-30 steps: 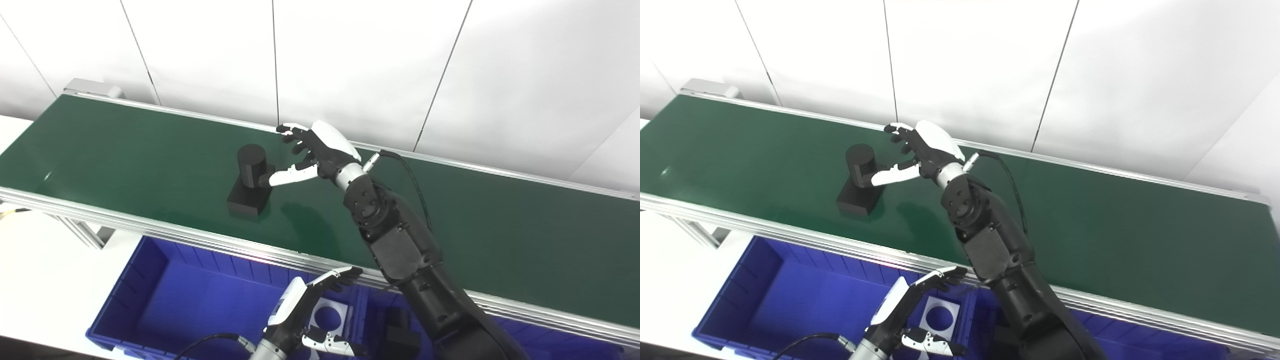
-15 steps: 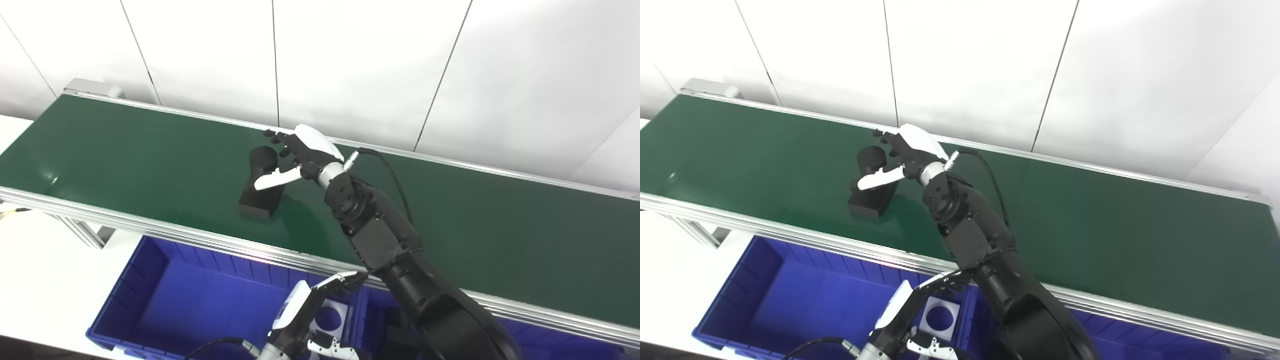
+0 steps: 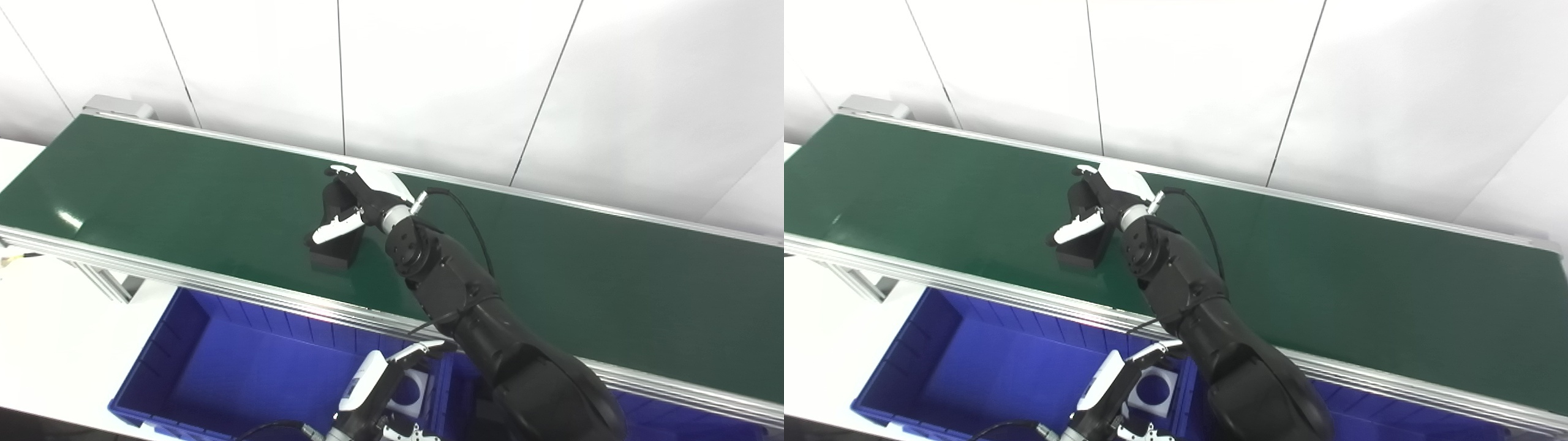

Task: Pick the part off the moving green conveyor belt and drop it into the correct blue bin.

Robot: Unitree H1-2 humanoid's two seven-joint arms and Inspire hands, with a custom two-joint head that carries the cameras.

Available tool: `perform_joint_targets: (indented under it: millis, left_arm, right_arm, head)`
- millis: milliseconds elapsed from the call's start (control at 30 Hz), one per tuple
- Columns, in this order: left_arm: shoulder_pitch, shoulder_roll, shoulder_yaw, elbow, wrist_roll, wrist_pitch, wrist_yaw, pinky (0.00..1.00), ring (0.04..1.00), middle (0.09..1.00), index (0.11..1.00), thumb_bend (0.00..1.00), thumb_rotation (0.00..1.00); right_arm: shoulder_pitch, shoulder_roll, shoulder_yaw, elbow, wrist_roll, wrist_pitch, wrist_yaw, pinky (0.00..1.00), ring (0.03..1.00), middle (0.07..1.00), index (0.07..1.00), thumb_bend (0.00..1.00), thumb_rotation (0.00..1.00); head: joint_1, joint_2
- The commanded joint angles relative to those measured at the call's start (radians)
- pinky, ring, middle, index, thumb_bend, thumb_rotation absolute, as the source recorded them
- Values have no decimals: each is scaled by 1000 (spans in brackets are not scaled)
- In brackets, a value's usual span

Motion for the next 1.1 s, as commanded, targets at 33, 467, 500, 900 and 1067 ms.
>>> perform_joint_targets:
  millis: [33,467,500,900,1067]
  left_arm:
    - [-12,-12,4,-27,10,-39,20,683,762,810,777,901,229]
    - [-25,8,-1,-38,-42,-39,2,580,674,747,756,926,248]
    - [-23,10,3,-40,-42,-39,-3,580,676,748,763,931,267]
    - [-36,30,13,-43,3,-39,6,691,751,806,823,952,474]
    - [-43,53,2,-51,2,-39,20,731,779,825,830,932,467]
  right_arm:
    - [-39,45,-6,-9,7,-71,-51,460,541,558,776,568,20]
    - [-12,13,-1,-50,-20,-58,-148,290,406,509,503,510,0]
    - [-9,11,-2,-54,-21,-60,-157,281,403,504,510,509,0]
    - [183,-95,-31,-467,-19,-20,-144,245,359,449,545,507,0]
    - [304,-147,-63,-737,-25,83,-84,210,363,451,521,508,0]
  head:
    - [-1,0]
    - [-25,-1]
    - [-28,-1]
    - [-87,19]
    - [-134,35]
